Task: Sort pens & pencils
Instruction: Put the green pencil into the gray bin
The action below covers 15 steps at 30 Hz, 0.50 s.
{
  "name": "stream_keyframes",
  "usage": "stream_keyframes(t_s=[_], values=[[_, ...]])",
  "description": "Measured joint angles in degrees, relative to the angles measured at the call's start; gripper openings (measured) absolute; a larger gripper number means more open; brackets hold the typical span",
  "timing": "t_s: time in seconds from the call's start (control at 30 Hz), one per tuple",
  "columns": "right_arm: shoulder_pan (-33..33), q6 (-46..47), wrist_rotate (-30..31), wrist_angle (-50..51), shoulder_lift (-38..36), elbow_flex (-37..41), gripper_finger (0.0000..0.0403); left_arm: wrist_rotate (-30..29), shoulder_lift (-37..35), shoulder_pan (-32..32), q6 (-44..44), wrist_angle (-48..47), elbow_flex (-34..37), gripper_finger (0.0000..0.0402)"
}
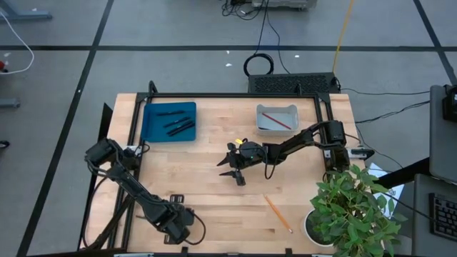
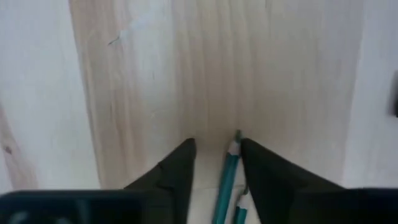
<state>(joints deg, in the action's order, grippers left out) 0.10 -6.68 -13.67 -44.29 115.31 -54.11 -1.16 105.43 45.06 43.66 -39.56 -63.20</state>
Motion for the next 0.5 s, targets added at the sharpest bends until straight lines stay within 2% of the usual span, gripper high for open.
stream_keyframes(t_s=[0.17,0.2,0.37,0.5], values=[[0.0,0.0,0.0,0.0,0.0,0.0,0.0185,-0.5,0.0,-0.1,-0.5,-0.8,0.0,0.0026],[0.0,0.0,0.0,0.0,0.0,0.0,0.0185,-0.5,0.0,-0.2,-0.8,-0.8,0.0,0.0016],[0.0,0.0,0.0,0.0,0.0,0.0,0.0185,-1.7,0.0,-2.0,-0.5,-2.2,0.0,0.001],[0.0,0.0,0.0,0.0,0.0,0.0,0.0185,-7.2,-0.3,-4.1,-4.2,-3.8,0.1,0.0004]])
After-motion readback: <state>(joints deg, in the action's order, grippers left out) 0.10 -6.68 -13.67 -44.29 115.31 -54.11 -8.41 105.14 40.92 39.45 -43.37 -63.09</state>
